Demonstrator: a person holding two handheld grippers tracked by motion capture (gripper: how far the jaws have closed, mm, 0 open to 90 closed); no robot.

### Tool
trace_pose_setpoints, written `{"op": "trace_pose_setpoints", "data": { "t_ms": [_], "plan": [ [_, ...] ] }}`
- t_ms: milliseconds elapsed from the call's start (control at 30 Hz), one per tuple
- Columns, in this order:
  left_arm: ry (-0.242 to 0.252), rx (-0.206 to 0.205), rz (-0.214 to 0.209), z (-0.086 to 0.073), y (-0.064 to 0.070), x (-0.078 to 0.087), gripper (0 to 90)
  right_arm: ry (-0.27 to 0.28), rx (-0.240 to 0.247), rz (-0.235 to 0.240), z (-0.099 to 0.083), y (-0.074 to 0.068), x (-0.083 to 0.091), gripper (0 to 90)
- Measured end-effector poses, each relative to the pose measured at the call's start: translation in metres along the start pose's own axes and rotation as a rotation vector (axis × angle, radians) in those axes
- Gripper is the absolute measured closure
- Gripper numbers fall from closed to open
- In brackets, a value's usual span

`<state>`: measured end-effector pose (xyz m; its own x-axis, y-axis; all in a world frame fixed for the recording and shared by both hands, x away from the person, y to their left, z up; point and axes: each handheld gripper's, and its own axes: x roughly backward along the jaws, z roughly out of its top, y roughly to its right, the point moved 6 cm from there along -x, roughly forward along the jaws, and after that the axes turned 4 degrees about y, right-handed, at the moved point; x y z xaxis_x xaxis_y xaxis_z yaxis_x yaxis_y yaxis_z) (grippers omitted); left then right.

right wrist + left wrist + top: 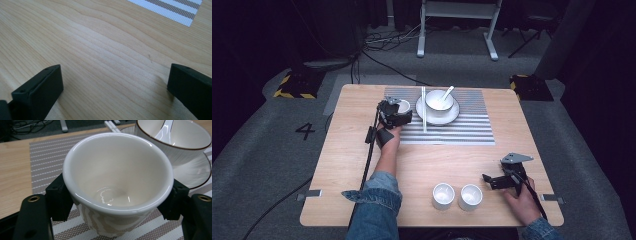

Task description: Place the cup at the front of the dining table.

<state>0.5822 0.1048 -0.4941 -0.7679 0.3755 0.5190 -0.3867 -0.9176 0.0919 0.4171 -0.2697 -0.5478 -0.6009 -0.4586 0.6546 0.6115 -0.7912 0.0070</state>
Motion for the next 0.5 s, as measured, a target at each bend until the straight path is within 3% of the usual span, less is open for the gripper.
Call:
{"op": "trace_pose_setpoints", "data": {
  "t_ms": [133,267,500],
  "plan": [
    [-0.024,0.000,0.001,-0.007,0.001,-0.009,26.6,0.000,0.000,0.000,0.000,0.000,0.000,0.4],
    [-0.017,0.026,-0.016,-0.010,0.000,-0.016,26.6,0.000,0.000,0.000,0.000,0.000,0.000,0.4],
    [-0.066,-0.001,-0.012,-0.019,0.004,-0.025,26.6,0.000,0.000,0.000,0.000,0.000,0.000,0.3]
  ]
}}
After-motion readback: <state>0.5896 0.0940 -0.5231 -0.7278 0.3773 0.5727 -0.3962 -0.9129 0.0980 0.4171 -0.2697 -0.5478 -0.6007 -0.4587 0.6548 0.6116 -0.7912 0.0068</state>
